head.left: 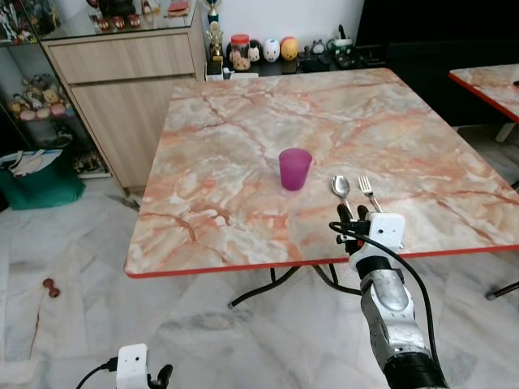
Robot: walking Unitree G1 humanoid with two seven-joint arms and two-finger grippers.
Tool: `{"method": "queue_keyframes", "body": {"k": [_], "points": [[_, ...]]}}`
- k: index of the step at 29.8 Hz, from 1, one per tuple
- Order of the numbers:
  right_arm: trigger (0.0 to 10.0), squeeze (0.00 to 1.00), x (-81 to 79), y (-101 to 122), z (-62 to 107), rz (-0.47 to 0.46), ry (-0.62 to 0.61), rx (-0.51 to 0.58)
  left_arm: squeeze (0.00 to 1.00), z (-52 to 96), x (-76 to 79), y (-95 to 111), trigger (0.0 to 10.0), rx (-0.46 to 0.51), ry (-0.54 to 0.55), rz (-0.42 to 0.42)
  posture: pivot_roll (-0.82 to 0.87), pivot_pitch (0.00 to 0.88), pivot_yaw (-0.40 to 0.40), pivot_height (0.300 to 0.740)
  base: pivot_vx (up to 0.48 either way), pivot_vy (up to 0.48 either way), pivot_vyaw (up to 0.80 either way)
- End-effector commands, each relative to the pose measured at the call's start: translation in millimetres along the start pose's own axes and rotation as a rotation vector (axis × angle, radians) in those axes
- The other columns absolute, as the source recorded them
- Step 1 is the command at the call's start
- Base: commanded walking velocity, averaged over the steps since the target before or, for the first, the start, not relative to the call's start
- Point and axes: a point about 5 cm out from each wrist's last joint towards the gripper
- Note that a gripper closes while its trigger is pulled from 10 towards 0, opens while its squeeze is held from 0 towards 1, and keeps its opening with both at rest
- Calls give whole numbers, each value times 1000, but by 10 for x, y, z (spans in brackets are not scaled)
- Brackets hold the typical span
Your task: Setting the table
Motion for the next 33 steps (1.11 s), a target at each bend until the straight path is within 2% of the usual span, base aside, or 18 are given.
{"method": "queue_keyframes", "body": {"k": [1, 5, 17, 18, 19, 20, 26, 29, 33], "points": [[10000, 0, 2, 38, -18, -7, -4, 7, 0, 3, -20, -18, 10000, -15, 12, -1, -61, 0, 46, 707, 262, 0, 0], [10000, 0, 25, 37, -10, -2, -12, 6, 0, 2, -18, -13, 10000, -12, 14, 1, -61, 0, 45, 707, 266, 0, 0], [10000, 0, 40, 19, 2, -6, -26, -5, 0, 1, -22, -2, 10000, -2, 22, -1, -59, 0, 44, 707, 0, 0, 0], [10000, 67, 45, 16, 3, -4, -29, -8, 0, 2, -22, -3, 10000, -3, 22, -1, -59, 0, 44, 707, 0, 0, 0], [10000, 67, 45, 16, 3, -4, -29, -8, 0, 2, -22, -3, 10000, -3, 22, -1, -59, 0, 44, 707, 0, 0, 0], [10000, 1000, 60, 3, 4, -1, -35, -17, 0, 2, -22, -4, 10000, -4, 22, -1, -59, 0, 44, 707, 0, 0, 0], [10000, 1000, 144, -42, -23, 21, -73, -69, 0, 0, -18, -3, 10000, -5, 19, -3, -61, 0, 44, 707, 0, 0, 0], [10000, 1000, 130, -70, -60, 1, -41, -110, 0, -2, -12, -1, 10000, -5, 16, -6, -62, 0, 43, 707, 0, 0, 0], [10000, 1000, 138, -110, -127, 43, -46, -177, 0, -7, 3, 13, 10000, 1, 11, -3, -60, 0, 43, 707, 0, 0, 0]]}}
Point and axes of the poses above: a point about 5 cm out from each wrist's last joint towards the gripper, its own z axis pointing back from the gripper into the wrist, its own y axis along the axis of the wrist's last joint, x = y × z, and after that the axes turned 7 degrees about z, right-handed
